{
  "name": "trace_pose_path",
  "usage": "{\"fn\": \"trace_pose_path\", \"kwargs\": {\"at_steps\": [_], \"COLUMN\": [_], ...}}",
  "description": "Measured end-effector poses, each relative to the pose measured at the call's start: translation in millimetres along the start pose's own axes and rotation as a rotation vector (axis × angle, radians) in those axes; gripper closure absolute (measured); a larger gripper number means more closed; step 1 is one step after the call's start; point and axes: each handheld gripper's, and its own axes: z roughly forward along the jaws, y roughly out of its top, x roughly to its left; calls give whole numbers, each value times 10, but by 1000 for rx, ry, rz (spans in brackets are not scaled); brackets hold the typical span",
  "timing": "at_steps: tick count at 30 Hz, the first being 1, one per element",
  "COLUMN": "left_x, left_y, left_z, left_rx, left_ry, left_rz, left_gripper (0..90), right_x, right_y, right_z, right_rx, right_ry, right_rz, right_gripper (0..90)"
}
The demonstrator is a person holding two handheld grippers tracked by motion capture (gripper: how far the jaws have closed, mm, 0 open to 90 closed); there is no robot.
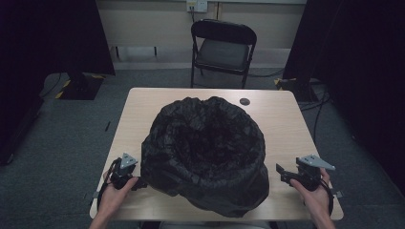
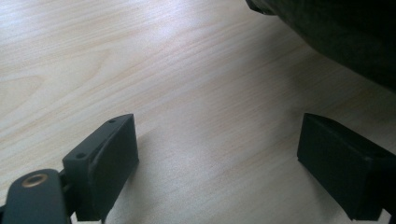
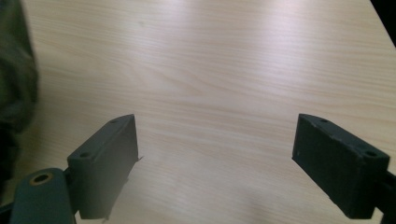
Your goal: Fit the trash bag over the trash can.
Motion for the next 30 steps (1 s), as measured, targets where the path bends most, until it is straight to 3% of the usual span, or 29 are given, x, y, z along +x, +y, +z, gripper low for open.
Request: {"fn": "trace_pose_path", "kwargs": {"at_steps": [3, 8, 11, 14, 17, 30], "left_x": [0, 0, 0, 0, 0, 1], "left_y": [0, 0, 0, 0, 0, 1], "left_z": [0, 1, 1, 1, 1, 1], "left_rx": [-1, -1, -1, -1, -1, 1], "left_ry": [0, 0, 0, 0, 0, 1], "left_rz": [0, 0, 0, 0, 1, 2], "left_gripper": [118, 118, 118, 118, 118, 116], "right_x": [-67, -97, -124, -156, -201, -232], "right_y": [-35, -78, -115, -136, -180, -179], "right_z": [73, 120, 167, 174, 199, 210], "right_rx": [38, 68, 107, 113, 164, 173], "right_ry": [-75, -89, -138, -145, -158, -144], "right_rz": [16, 42, 44, 60, 90, 98], "right_gripper": [139, 132, 135, 135, 136, 120]}}
